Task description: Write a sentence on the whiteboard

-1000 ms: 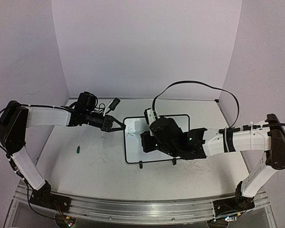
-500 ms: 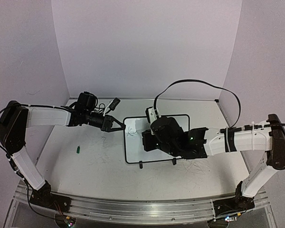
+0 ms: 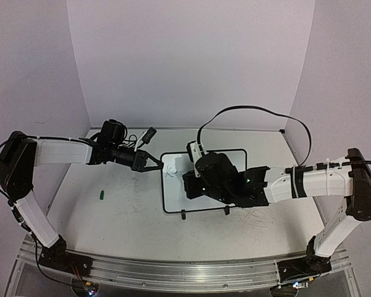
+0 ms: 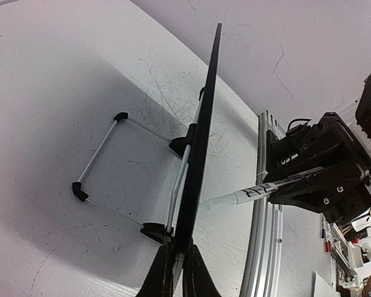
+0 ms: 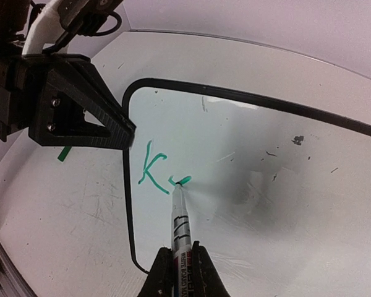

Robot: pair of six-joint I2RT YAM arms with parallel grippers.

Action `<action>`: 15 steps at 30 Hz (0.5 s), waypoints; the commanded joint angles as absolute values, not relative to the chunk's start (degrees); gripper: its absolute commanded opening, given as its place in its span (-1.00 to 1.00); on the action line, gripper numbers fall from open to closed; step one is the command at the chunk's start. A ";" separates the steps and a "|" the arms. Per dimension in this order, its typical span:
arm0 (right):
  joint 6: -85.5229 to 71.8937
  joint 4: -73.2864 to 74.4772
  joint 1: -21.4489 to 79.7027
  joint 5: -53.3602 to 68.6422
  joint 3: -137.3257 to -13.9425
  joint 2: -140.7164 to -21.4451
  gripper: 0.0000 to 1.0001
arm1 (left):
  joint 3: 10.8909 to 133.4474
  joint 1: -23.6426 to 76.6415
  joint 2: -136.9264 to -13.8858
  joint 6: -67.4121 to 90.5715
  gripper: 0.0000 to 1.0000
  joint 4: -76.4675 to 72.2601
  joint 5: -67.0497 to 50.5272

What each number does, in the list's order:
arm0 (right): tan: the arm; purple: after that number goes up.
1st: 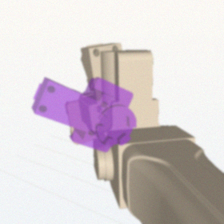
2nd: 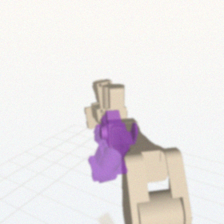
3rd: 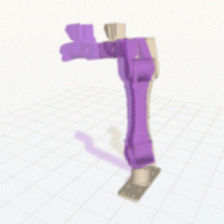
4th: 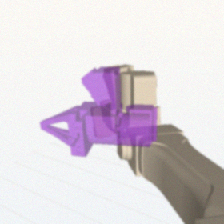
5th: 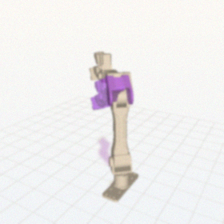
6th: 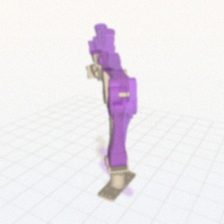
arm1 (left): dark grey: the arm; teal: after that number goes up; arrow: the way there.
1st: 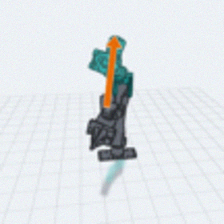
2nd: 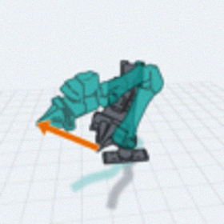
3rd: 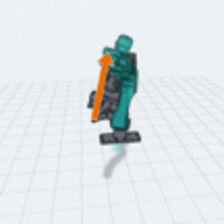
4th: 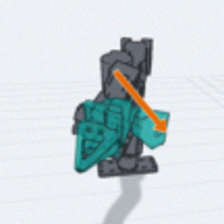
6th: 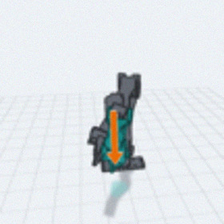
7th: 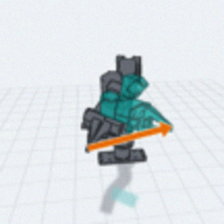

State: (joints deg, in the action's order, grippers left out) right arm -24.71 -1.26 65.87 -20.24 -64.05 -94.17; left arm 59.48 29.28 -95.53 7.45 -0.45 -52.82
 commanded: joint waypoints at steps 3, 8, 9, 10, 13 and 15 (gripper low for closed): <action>-24.55 -1.95 65.50 -19.64 -65.92 -95.46 -1.00 | 59.77 29.18 -93.01 8.00 -1.00 -0.35 -55.23; -25.41 -0.33 65.50 -20.28 -65.51 -94.90 -1.00 | 59.71 29.20 -93.00 8.00 -1.00 -0.35 -55.20; -25.57 -0.11 65.53 -20.61 -65.25 -94.61 -1.00 | 59.68 29.18 -93.00 7.99 -1.00 -0.35 -55.26; -25.86 -0.09 65.51 -20.86 -65.01 -94.32 -1.00 | 59.68 29.18 -92.92 7.95 -1.00 -0.35 -55.22; -26.39 1.30 65.53 -21.34 -64.15 -93.34 -1.00 | 59.68 29.21 -92.95 7.92 -1.00 -0.35 -55.18; -26.54 1.69 65.51 -21.32 -63.76 -92.85 -1.00 | 59.72 29.18 -93.02 7.92 -1.00 -0.35 -55.24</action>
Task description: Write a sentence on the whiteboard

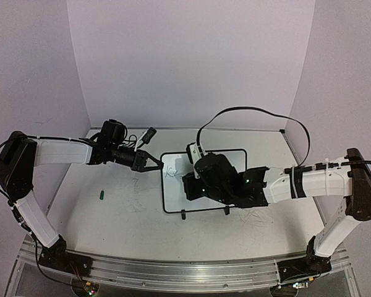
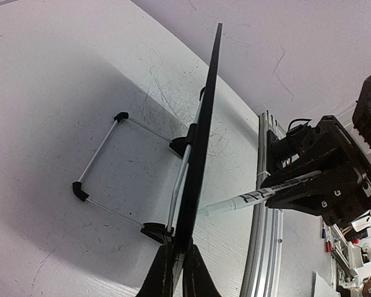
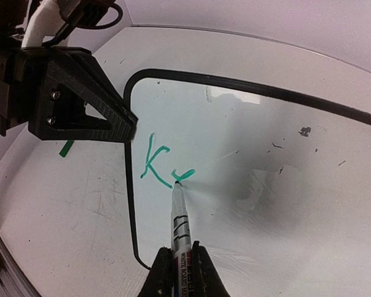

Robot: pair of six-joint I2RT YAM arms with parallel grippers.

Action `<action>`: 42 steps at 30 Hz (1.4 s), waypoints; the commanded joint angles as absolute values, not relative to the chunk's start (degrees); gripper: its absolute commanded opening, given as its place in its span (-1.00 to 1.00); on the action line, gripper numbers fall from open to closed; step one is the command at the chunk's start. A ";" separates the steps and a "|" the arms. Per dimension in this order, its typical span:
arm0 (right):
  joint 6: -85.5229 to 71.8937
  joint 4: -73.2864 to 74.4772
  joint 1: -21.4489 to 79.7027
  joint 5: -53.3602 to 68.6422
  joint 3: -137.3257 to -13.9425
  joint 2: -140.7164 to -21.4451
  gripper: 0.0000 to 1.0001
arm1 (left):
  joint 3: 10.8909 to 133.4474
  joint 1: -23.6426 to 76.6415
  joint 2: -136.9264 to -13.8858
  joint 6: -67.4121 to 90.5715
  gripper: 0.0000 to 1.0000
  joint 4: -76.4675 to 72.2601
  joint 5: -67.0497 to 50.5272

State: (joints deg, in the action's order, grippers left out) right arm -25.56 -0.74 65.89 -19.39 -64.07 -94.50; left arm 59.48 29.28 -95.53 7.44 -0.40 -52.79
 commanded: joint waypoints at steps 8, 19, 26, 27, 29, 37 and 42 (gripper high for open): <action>-26.87 2.25 65.51 -22.74 -63.40 -91.79 -1.00 | 59.59 29.18 -92.91 7.91 -1.00 -0.35 -55.10; -24.72 -5.88 65.41 -17.04 -60.29 -88.25 -1.00 | 59.72 29.18 -93.01 7.91 -1.00 -0.35 -55.18; -23.91 -6.37 65.43 -16.76 -62.95 -91.44 -1.00 | 59.64 29.23 -92.65 7.82 -1.00 -0.35 -55.04; -23.95 -6.16 65.49 -16.85 -63.18 -91.80 -1.00 | 59.61 29.19 -92.61 7.82 -1.00 -0.35 -55.05; -24.22 -5.51 65.50 -17.08 -63.43 -92.30 -1.00 | 59.52 29.18 -92.55 7.78 -1.00 -0.35 -55.09; -24.97 -4.15 65.47 -18.67 -63.14 -92.41 -1.00 | 59.59 29.18 -92.68 7.73 -1.00 -0.35 -55.14; -24.44 -4.14 65.43 -17.98 -64.38 -93.26 -1.00 | 59.54 29.18 -92.60 7.73 -1.00 -0.35 -55.10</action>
State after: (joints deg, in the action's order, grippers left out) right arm -24.71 -3.36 65.54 -17.11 -61.27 -92.22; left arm 59.48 29.32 -95.29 7.35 -0.30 -52.95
